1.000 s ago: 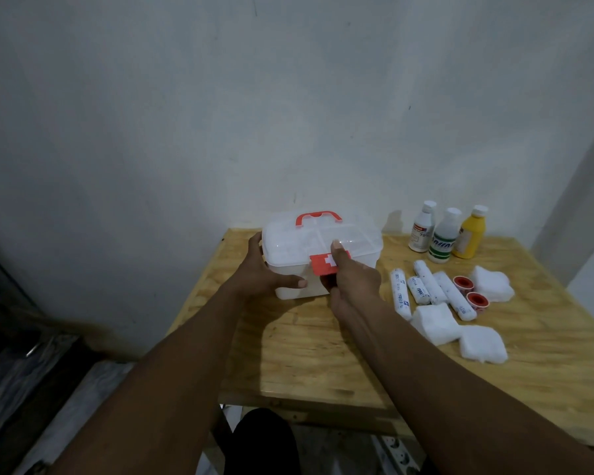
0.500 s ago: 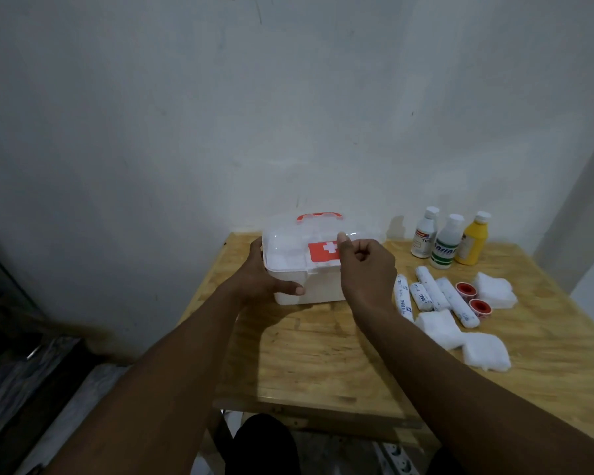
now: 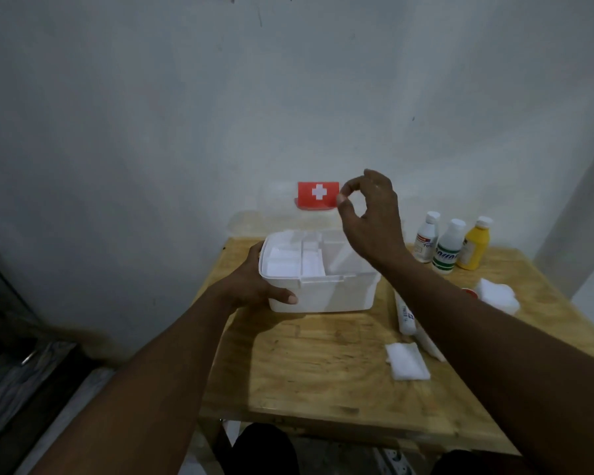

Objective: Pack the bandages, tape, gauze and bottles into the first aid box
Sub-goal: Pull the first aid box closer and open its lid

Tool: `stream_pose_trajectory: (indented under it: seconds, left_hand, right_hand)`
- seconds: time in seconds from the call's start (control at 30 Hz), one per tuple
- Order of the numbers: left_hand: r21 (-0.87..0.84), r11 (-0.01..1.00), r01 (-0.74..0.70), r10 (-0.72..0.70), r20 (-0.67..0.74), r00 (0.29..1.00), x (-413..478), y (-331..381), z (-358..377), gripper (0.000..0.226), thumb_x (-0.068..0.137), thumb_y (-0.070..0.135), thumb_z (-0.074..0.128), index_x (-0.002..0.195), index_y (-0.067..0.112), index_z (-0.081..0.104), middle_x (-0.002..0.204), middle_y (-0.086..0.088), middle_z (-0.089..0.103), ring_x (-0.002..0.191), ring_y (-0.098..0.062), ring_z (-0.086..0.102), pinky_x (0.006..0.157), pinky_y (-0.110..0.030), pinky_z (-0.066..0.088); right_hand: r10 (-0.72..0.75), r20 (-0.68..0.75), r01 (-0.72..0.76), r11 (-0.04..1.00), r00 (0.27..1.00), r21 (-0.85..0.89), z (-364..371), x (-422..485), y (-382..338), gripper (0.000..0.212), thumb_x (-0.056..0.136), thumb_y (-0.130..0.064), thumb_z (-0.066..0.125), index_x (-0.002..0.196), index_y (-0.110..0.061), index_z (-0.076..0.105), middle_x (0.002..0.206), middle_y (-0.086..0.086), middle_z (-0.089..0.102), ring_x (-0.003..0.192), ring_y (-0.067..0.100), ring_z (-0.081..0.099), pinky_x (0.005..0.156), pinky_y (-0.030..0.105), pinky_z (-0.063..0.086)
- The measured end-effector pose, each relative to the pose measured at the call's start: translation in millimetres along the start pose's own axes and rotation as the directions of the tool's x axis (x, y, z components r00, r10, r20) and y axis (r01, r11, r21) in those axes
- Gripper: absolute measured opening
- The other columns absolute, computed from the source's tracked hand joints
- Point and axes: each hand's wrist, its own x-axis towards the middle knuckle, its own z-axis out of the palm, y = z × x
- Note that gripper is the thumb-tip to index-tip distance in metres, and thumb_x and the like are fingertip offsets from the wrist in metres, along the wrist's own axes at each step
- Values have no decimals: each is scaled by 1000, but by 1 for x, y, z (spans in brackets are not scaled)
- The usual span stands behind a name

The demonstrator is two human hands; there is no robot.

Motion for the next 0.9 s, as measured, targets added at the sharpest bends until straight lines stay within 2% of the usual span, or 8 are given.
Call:
stream_pose_trajectory:
  seconds: [0.1,0.2,0.3,0.43,0.6,0.7,0.83,0.9]
  left_hand:
    - [-14,1000,-28,28,25,999,-3,3,0,140,39,35,108,154,39,29,155,7,40,140,-21,45,107,-51,52]
    - [-33,997,-70,72,60,996,-4,4,0,133,44,28,107,154,34,32,152,5,45,139,-21,47,107,-51,52]
    - [-47,994,-97,101,82,992,-6,4,-1,127,49,18,104,153,32,32,150,4,47,139,-20,48,108,-49,53]
    - [-52,997,-59,63,78,995,-5,-1,-1,134,47,23,105,155,34,27,153,5,43,140,-21,46,108,-51,52]
    - [-56,997,-54,59,92,994,-4,-2,-2,135,46,24,106,155,33,28,153,4,44,140,-22,46,106,-52,53]
    - [-66,997,-44,50,89,995,-6,-1,-2,139,43,28,107,156,35,27,154,4,42,141,-21,46,106,-52,53]
    - [-80,995,-53,61,101,993,-12,1,-1,137,43,25,105,155,33,27,153,4,42,140,-20,46,107,-50,53]
    - [-77,996,-55,62,95,994,-14,1,0,138,42,26,105,155,33,27,154,5,42,141,-20,45,108,-51,52]
  right_hand:
    - [27,-37,-24,998,999,66,0,18,8,21,93,-20,59,112,-15,54,133,4,55,129,20,47,105,32,37]
    - [124,-78,-112,984,989,139,1,30,18,24,95,-21,58,117,-16,49,126,-2,57,119,18,56,99,38,48]
    - [202,-61,-193,974,978,121,6,39,34,20,96,-19,55,116,-16,54,122,1,62,114,22,60,97,41,50]
    - [316,60,-319,945,947,74,15,41,52,26,96,-14,53,121,-17,59,134,2,59,117,24,60,102,40,48]
    - [381,164,-396,915,910,73,17,37,56,39,94,-15,56,133,-13,55,152,3,44,128,22,52,99,24,37]
    - [422,233,-444,895,876,50,18,35,57,48,93,-22,59,138,-12,50,152,4,42,131,24,50,101,28,37]
    - [467,270,-496,867,842,45,19,31,58,57,87,-30,63,138,-8,50,151,6,44,135,26,46,112,41,38]
    - [486,282,-517,855,827,40,18,30,57,61,87,-28,64,142,-5,46,154,7,40,138,26,43,113,40,37]
